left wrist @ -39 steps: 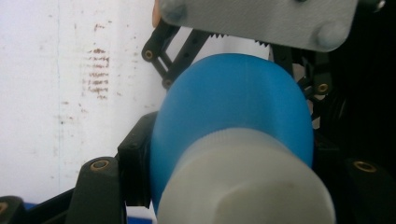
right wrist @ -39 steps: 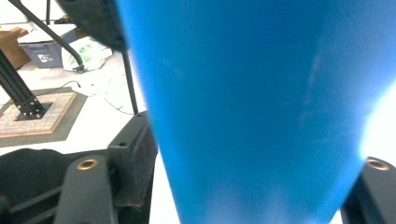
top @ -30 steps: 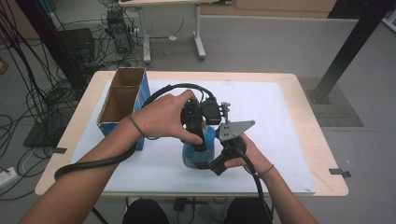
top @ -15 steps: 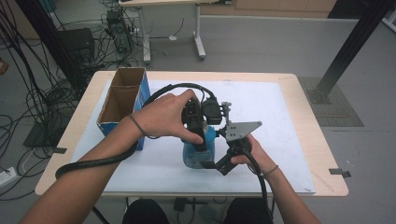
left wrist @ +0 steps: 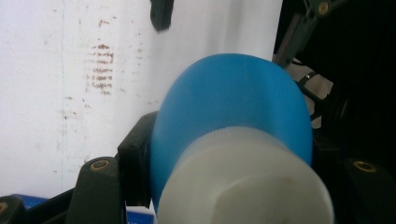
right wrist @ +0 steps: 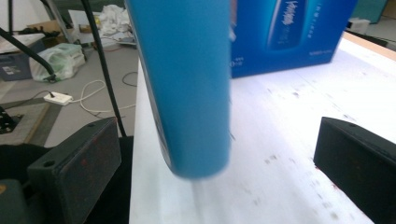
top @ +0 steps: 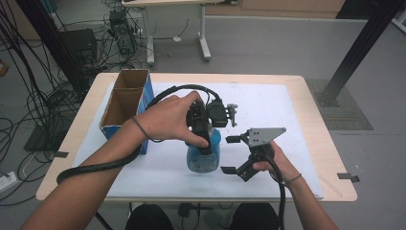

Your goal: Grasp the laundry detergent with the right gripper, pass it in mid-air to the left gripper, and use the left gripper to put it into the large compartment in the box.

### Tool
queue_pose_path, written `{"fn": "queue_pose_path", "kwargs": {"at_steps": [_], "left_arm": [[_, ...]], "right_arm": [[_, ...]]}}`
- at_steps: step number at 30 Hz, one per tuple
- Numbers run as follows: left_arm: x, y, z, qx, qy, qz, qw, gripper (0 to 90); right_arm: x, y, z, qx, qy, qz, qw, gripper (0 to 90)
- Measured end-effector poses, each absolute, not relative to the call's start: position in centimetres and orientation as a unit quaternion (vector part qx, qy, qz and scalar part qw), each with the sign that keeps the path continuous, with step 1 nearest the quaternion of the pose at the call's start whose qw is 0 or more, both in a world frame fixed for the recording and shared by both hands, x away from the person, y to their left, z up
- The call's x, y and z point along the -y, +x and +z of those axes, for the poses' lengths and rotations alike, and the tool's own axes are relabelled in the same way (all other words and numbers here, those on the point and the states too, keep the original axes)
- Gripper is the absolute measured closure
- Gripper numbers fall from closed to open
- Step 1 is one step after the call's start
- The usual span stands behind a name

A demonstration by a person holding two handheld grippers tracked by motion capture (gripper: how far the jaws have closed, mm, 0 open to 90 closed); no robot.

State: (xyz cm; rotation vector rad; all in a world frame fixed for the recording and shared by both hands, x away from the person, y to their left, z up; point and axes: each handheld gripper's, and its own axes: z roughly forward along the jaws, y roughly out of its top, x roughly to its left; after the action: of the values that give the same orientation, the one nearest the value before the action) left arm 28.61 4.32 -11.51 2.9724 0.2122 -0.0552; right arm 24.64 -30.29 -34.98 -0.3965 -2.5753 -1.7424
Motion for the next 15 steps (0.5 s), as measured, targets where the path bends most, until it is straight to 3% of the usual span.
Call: {"fn": "queue_pose_path", "kwargs": {"at_steps": [15], "left_arm": [[-5.1,28.6,-11.4,-0.085,0.993,-0.021,0.082,37.0]], "right_arm": [[35.0,23.2,-34.6,0.822,-0.171,-0.543,-0.033,0.9]]}}
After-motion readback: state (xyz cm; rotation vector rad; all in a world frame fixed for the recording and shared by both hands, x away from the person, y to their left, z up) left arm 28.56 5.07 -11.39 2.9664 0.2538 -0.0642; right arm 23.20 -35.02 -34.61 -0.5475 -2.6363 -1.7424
